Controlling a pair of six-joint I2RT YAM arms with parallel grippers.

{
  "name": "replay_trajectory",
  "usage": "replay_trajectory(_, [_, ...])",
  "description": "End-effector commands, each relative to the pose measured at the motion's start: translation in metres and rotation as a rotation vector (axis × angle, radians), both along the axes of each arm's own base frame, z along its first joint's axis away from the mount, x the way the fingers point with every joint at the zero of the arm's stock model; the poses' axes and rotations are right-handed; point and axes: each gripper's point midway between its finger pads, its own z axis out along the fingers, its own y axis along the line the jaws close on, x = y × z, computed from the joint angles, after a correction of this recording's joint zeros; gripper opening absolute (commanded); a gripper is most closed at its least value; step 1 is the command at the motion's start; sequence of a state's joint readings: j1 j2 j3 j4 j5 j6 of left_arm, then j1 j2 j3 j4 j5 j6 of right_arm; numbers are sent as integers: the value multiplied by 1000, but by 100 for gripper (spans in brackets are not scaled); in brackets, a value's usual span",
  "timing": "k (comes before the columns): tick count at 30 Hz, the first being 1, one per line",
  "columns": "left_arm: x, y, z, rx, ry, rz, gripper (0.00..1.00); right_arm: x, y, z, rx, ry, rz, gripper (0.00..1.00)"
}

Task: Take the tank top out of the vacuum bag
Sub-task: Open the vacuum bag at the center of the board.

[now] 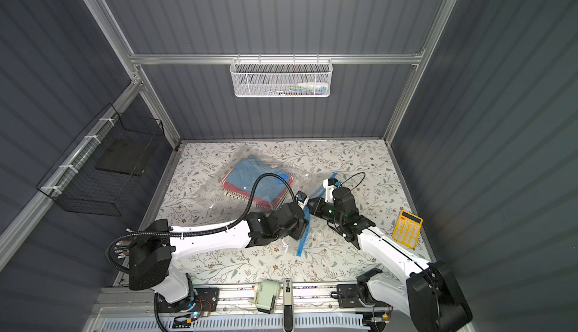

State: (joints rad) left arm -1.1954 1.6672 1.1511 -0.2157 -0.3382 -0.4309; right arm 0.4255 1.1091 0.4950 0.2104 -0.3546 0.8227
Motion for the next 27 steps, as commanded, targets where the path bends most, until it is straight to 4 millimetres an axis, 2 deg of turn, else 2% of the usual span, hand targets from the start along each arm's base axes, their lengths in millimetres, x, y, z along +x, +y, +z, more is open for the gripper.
replay_trajectory(1, [4,3,2,37,-21,28,57,4,4,11,-1,-32,7,0])
replay_trajectory(10, [10,12,-9,192,-90,87,48,3,5,11,0,-27,10,0])
replay_trajectory(12, [11,13,-12,220,-104,97,41,2,5,9,0,-24,11,0])
replay_trajectory(17, [14,17,-15,231,-115,123,14,2,6,9,1,-22,11,0])
replay_trajectory(22, [15,19,-14,226,-125,124,0,5,1,5,-20,-24,-21,0])
replay_trajectory(23, [14,19,-14,225,-124,116,0,4,0,4,-22,-21,-21,1])
replay_trajectory(25, [12,14,-13,216,-118,88,0,4,-2,-1,-27,-14,-31,20])
replay_trajectory(27, [9,10,-13,206,-109,66,0,3,-4,-5,-31,-11,-38,33])
